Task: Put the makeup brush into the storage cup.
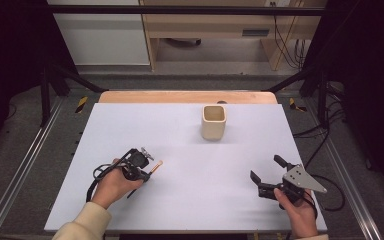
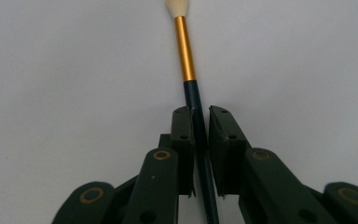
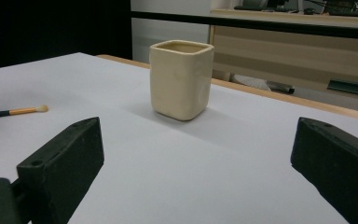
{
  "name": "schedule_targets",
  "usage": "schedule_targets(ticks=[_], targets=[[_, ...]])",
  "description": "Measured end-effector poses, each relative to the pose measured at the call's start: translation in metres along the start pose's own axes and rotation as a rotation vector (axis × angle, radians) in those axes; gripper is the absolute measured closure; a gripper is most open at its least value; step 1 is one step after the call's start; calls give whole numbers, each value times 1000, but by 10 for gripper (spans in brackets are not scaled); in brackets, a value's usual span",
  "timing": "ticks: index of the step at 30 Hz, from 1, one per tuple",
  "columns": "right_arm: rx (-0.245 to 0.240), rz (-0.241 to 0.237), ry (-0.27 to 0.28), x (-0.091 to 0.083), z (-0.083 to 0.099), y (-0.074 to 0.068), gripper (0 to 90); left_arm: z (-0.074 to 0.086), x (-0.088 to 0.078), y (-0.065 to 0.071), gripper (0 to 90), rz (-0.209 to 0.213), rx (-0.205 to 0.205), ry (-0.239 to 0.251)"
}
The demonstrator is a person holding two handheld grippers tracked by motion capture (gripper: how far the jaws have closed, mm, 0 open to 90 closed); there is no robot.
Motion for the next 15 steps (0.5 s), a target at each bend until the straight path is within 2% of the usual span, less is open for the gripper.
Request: schedule_targets(ticks=[10, 12, 15], targets=[[1, -1, 6, 0, -1, 0, 30, 0, 1, 2, 828, -12, 2, 8], [3, 0, 6, 0, -1, 0, 30, 0, 0, 2, 829, -10, -5, 22], [0, -1, 4, 0, -1, 0, 30, -2, -8, 3, 829, -11, -6, 70]])
Point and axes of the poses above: each handheld gripper's, and its own axes: x roughly forward along the jaws, z roughly out of its underside, y roughly to its right, the point moved 10 cm from there along x, roughly forward along the jaws, and after that the axes turned 9 degrees about -y, right-handed, at the moved point
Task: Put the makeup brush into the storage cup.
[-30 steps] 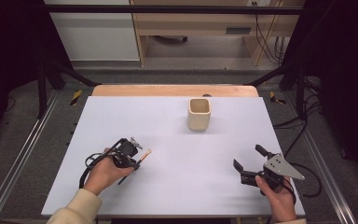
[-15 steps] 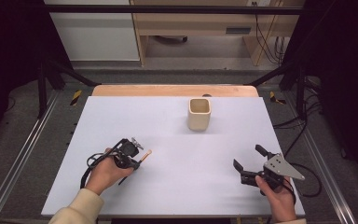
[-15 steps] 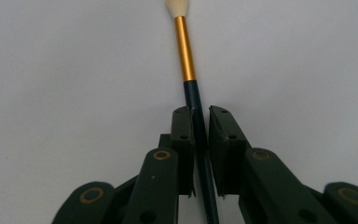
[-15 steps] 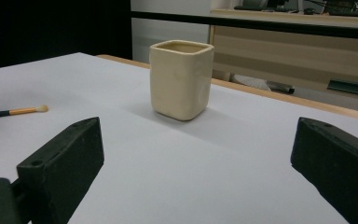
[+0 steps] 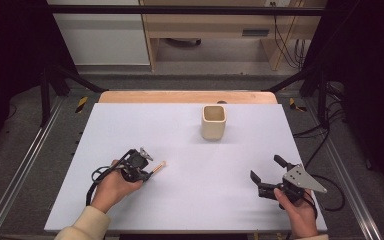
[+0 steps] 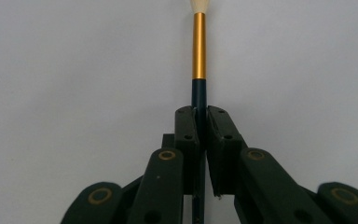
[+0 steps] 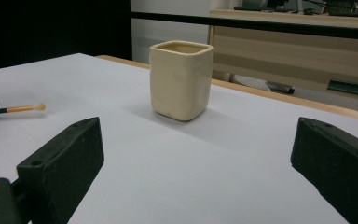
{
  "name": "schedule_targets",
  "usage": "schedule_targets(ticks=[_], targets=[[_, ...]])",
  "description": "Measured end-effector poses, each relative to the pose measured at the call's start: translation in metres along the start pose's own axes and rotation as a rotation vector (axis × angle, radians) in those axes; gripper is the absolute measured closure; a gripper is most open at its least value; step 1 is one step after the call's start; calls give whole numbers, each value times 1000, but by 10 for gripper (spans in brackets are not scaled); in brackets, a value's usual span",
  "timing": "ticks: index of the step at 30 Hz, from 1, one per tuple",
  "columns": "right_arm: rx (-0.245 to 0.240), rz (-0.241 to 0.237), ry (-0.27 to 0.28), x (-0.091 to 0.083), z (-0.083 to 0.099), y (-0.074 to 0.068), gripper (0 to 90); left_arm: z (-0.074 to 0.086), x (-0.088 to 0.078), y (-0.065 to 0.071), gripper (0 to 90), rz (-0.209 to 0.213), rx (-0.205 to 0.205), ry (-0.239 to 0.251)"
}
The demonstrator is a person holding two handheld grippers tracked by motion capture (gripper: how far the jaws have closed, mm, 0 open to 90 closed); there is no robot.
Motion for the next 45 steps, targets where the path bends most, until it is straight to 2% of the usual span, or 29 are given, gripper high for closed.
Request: schedule_targets(ticks=[2, 3, 5, 6, 8, 9, 10, 11, 12, 13, 14, 15, 16, 17, 18, 22, 31, 33, 37, 40, 45], targets=[[4, 1, -3, 0, 0, 0, 30, -3, -6, 1, 829, 5, -9, 49], [4, 1, -3, 0, 0, 0, 30, -3, -6, 1, 829, 5, -9, 49], [2, -4, -2, 1, 0, -1, 30, -8, -17, 2, 829, 7, -16, 115], [3, -7, 4, 1, -1, -2, 30, -13, -25, 3, 829, 17, -28, 176], [9, -8, 4, 0, -2, -3, 31, -19, -34, 4, 829, 20, -44, 249], [14, -11, 6, 0, -3, -4, 33, -19, -34, 4, 829, 20, -44, 249], [13, -16, 8, 0, -3, -6, 33, -21, -41, 3, 829, 10, -41, 291], [13, -16, 8, 0, -3, -6, 33, -21, -41, 3, 829, 10, -41, 291], [12, -22, 7, 1, -5, -9, 34, -25, -46, 3, 829, 12, -41, 345], [11, -27, 7, 1, -5, -11, 34, -25, -46, 3, 829, 12, -41, 345], [8, -28, 3, 2, -5, -12, 35, -27, -50, 0, 829, -3, -43, 389], [8, -31, 0, 3, -5, -13, 35, -27, -50, 0, 829, -3, -43, 389], [10, -33, -6, 4, -5, -14, 36, -28, -51, -1, 829, -9, -48, 422], [9, -35, -9, 4, -5, -15, 36, -28, -51, -1, 829, -9, -48, 422], [12, -40, -11, 5, -5, -17, 37, -29, -53, -2, 830, -8, -50, 451], [35, -50, -17, 7, -7, -22, 37, -29, -55, -3, 829, -6, -61, 499], [46, -75, -35, 15, -12, -35, 36, -33, -52, 3, 829, -10, -41, 538], [58, -97, -45, 19, -14, -42, 36, -34, -52, 6, 829, -8, -35, 548], [42, -119, -52, 24, -17, -51, 37, -36, -53, 11, 829, 0, -37, 571], [15, -147, -55, 30, -20, -64, 41, -39, -53, 16, 829, -3, -23, 582], [-21, -138, -55, 35, -23, -70, 58, -41, -55, 18, 829, 4, -22, 605]])
Point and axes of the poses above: each handheld gripper's, and its own axes: x roughly forward along the jaws, z roughly out of its underside, y roughly to its right, the point moved 10 cm from there along x, roughly forward along the jaws, and after that the axes turned 9 degrees about -y, right-handed, at the moved point
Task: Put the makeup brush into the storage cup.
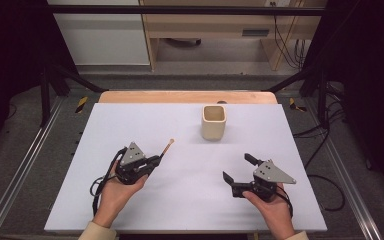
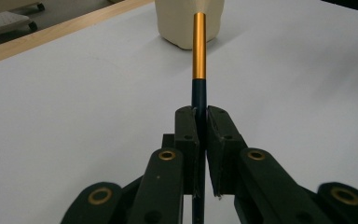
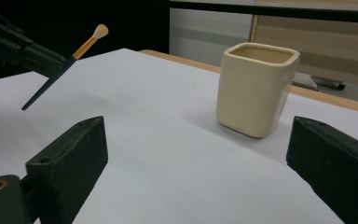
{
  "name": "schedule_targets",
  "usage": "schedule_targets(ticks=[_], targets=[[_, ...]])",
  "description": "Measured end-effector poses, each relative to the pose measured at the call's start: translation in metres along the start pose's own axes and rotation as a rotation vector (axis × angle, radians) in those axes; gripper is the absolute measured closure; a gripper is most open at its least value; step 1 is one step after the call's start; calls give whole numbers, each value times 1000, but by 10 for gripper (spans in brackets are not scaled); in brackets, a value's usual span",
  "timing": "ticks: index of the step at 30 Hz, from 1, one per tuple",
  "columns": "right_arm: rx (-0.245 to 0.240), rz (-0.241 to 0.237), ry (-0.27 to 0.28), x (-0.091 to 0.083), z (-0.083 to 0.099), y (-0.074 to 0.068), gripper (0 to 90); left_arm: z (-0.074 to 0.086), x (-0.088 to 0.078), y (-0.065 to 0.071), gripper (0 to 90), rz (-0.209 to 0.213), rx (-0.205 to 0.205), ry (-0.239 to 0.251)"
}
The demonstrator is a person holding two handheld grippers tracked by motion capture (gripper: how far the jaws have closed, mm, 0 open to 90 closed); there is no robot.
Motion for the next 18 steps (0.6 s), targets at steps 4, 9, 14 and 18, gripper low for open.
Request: schedule_targets(ticks=[4, 9, 14, 18], targets=[[-12, -7, -6, 6, -3, -5, 64, -3, -1, 1, 829, 7, -10, 22], [-4, -45, -7, 15, -9, -14, 60, -9, -2, 3, 829, 25, -28, 59], [-14, -65, -6, 19, -16, -19, 59, -15, -4, 3, 829, 28, -31, 84], [-26, -73, 9, 23, -27, -20, 75, -24, -2, 5, 829, 42, -29, 109]])
Point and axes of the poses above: each handheld gripper's, and its own axes: x roughly forward along the jaws, z roughly out of its underside, y roughly to its right, the point moved 10 cm from there along x, roughly forward along the jaws, and after that the axes turned 9 degrees about -y, right-handed, at the moved point
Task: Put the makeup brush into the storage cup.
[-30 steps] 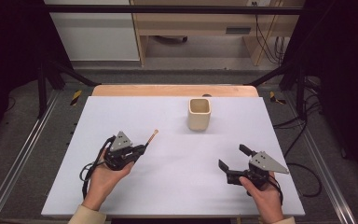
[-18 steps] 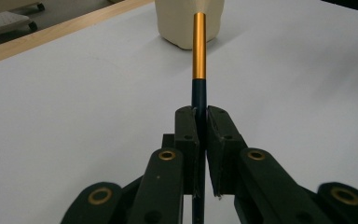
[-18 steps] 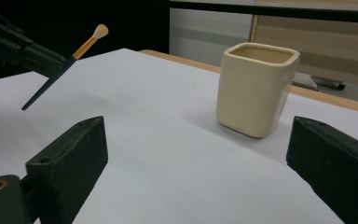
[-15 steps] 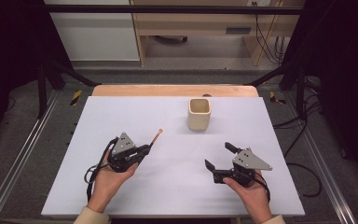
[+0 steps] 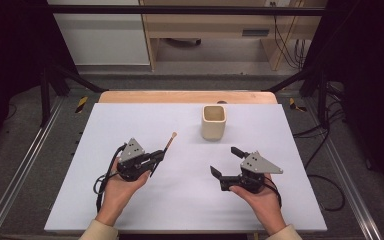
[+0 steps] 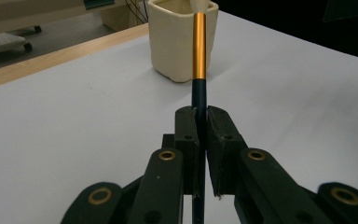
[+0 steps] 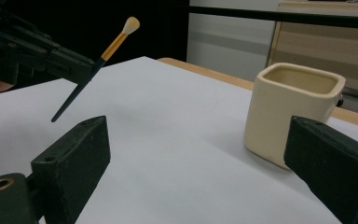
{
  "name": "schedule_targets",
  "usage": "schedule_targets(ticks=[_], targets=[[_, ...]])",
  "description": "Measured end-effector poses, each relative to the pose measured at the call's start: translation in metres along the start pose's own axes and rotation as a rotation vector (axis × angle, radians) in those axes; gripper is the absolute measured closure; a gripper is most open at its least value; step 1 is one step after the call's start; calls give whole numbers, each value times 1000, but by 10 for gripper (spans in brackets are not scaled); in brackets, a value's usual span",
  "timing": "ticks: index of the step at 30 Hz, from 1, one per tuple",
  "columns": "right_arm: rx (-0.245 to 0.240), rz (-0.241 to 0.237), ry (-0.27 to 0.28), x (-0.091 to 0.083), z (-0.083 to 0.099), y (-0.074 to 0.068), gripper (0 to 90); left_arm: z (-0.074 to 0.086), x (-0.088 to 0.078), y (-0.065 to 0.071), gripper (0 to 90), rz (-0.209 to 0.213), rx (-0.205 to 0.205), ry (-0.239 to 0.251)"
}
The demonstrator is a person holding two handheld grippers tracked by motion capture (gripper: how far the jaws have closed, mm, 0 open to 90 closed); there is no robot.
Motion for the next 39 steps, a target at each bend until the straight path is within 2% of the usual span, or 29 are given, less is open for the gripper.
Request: schedule_targets(ticks=[1, 6, 9, 12, 17, 22, 26, 28, 30, 31, 33, 35, 38, 39], targets=[[10, -1, 7, 2, -8, 2, 82, -5, 3, 1, 829, -2, 13, 5], [11, -13, -26, 13, -17, 3, 91, -14, 10, 4, 829, 6, 25, 38], [2, -17, -50, 21, -15, 2, 99, -14, 10, 5, 829, 0, 31, 49], [0, -24, -56, 21, -16, 0, 99, -14, 8, 2, 829, 0, 24, 67], [30, -33, -82, 22, -24, 3, 98, -11, 5, -1, 829, -2, 5, 82], [25, -36, -99, 31, -26, 1, 117, -9, 5, 1, 829, -5, 11, 95], [57, -28, -49, 33, -30, 1, 124, -11, 2, 2, 828, -2, 13, 136], [94, -33, 2, 32, -31, 2, 144, -11, 1, 2, 828, 1, 7, 141], [70, -46, -17, 32, -28, -2, 128, -11, 1, 4, 828, 7, 6, 144], [77, -42, -4, 31, -28, -2, 139, -11, 2, 4, 829, 8, 9, 141], [98, -62, -1, 33, -28, -5, 142, -11, 4, 7, 828, 11, 15, 143], [73, -61, -1, 35, -28, -8, 145, -12, 6, 10, 828, 13, 20, 142], [77, -71, 6, 34, -29, -10, 174, -11, 8, 14, 828, 17, 29, 138], [73, -78, 23, 32, -33, -13, 181, -11, 10, 17, 828, 25, 35, 135]])
Point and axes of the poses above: each handheld gripper's, and its own axes: x roughly forward along the jaws, z roughly out of its underside, y roughly to its right, the point moved 10 cm from there along x, roughly forward along the jaws, and after that the axes turned 9 degrees about -y, right-handed, at the moved point
